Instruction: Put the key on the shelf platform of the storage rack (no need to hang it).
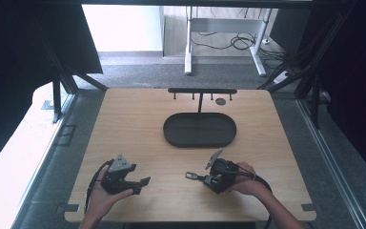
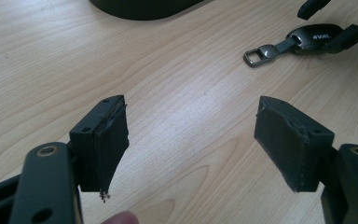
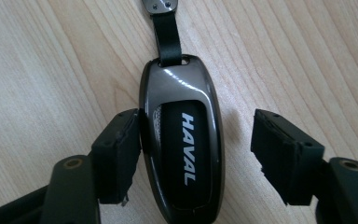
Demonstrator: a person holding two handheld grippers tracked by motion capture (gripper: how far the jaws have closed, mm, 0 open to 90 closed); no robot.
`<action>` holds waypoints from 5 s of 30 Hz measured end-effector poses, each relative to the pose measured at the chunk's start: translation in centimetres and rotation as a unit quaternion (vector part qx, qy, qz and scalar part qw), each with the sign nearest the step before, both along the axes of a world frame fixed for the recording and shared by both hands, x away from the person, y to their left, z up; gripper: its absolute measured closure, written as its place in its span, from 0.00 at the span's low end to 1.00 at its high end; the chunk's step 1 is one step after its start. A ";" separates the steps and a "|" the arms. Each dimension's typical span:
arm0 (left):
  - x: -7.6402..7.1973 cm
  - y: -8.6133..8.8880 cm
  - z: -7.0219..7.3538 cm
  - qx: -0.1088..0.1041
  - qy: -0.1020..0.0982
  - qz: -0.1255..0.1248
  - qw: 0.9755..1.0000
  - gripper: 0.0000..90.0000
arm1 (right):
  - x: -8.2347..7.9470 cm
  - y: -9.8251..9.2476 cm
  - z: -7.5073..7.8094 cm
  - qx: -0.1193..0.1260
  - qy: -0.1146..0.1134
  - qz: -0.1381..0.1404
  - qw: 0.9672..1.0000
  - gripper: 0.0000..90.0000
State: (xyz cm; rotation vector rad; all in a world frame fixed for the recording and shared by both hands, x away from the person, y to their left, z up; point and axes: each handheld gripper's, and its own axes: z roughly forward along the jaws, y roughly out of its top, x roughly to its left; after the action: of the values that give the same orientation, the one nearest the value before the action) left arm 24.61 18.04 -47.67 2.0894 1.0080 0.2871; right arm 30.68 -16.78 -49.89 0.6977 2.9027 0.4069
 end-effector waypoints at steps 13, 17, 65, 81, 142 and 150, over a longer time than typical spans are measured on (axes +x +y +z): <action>0.1 -0.1 -0.2 0.000 0.003 -0.003 1.000 0.29 | 0.3 0.2 -0.5 -0.001 0.030 0.011 0.999 0.54; 0.1 0.0 -0.2 -0.001 0.003 -0.001 1.000 0.29 | 0.5 0.1 -0.5 0.000 0.035 0.018 0.999 0.54; 0.2 0.0 -0.4 -0.003 0.008 0.000 1.000 0.29 | 0.4 -0.2 4.3 0.013 -0.007 0.040 0.999 0.55; 0.1 0.2 -0.2 -0.014 0.007 0.001 1.000 0.29 | 1.2 -0.4 6.5 0.009 -0.022 0.036 0.999 0.55; 0.4 0.6 -0.5 -0.019 0.013 0.001 1.000 0.29 | 12.0 1.4 8.5 0.025 -0.031 -0.027 0.999 0.55; 0.5 0.5 -0.7 -0.018 0.017 0.000 1.000 0.29 | 13.2 2.1 8.3 0.026 -0.034 -0.024 0.999 0.55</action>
State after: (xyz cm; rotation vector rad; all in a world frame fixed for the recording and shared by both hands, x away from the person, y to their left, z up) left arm 25.11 18.54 -48.34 2.0682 1.0245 0.2326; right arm 43.84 -14.73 -41.56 0.7446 2.8141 0.4929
